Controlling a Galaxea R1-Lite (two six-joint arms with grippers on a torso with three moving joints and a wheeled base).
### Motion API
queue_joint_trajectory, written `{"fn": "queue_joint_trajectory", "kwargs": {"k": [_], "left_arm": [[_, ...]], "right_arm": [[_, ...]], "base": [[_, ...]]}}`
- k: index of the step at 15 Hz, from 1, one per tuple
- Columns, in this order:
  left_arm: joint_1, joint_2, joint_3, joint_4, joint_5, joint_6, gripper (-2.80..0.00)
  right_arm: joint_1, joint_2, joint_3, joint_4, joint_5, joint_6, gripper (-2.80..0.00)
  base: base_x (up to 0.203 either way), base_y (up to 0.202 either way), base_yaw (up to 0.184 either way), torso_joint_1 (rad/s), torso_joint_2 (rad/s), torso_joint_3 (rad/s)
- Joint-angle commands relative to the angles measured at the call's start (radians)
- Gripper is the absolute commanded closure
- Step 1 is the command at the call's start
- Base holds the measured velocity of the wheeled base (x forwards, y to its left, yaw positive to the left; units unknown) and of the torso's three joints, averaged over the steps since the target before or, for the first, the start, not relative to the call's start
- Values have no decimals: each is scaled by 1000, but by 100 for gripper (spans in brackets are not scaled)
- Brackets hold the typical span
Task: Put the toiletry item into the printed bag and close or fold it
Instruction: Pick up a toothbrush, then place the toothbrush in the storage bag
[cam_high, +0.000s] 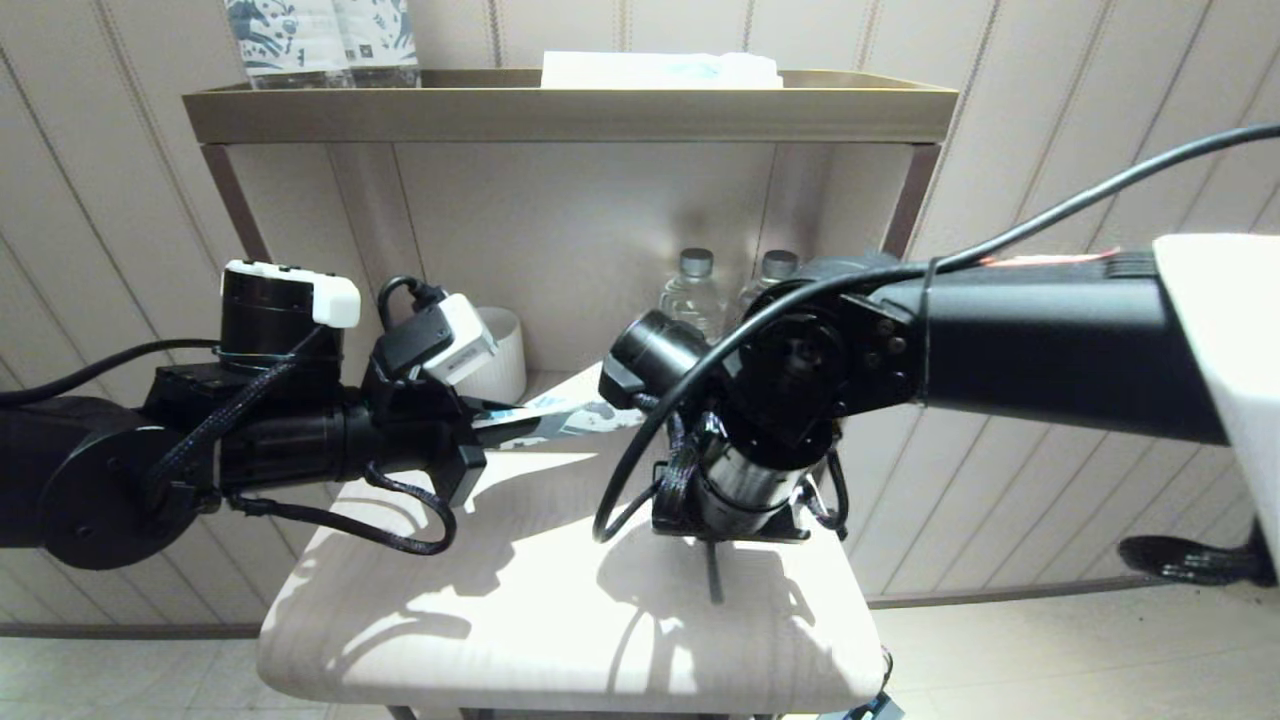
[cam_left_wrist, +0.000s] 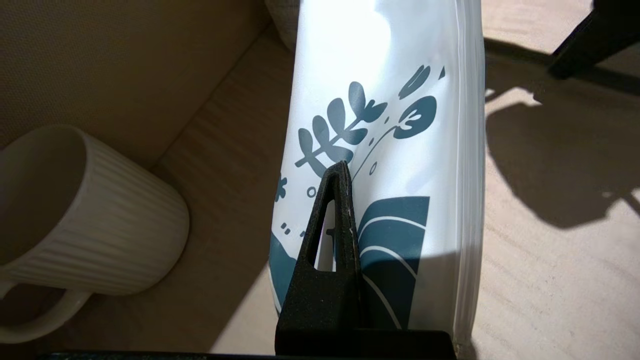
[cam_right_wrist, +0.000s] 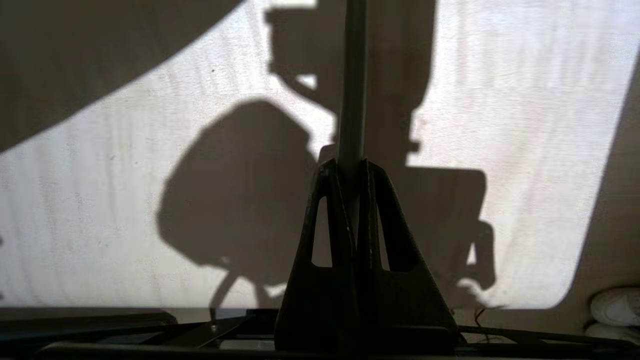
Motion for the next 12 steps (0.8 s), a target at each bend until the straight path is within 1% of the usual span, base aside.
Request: {"fn": "queue_joint_trajectory", "kwargs": {"k": [1, 3, 5, 7, 9, 10, 11, 12], "left_arm": [[-1, 16, -10, -3, -3, 1, 0], [-13, 33, -15, 2, -2, -7, 0], [-28, 58, -22, 9, -2, -9, 0], [-44, 98, -26, 5, 3, -9, 0], [-53, 121, -19, -3, 13, 15, 0], [-53, 121, -14, -5, 13, 50, 0], [-53, 120, -10, -6, 16, 83, 0], [-53, 120, -10, -5, 35, 87, 0]], "right_arm": [[-4, -96, 1, 8, -2, -8, 0], [-4, -216, 3, 47, 0, -51, 0], [1, -337, 4, 141, 4, -92, 0], [6, -426, 4, 217, 8, -111, 0], [13, -506, 4, 246, 31, -140, 0], [15, -544, 4, 277, 80, -172, 0], [13, -572, 4, 319, 171, -237, 0], [6, -583, 1, 359, 256, -291, 0]], "base": [[0, 0, 0, 0, 0, 0], [0, 0, 0, 0, 0, 0], [0, 0, 0, 0, 0, 0], [0, 0, 0, 0, 0, 0], [0, 0, 0, 0, 0, 0], [0, 0, 0, 0, 0, 0], [0, 0, 0, 0, 0, 0], [0, 0, 0, 0, 0, 0]]}}
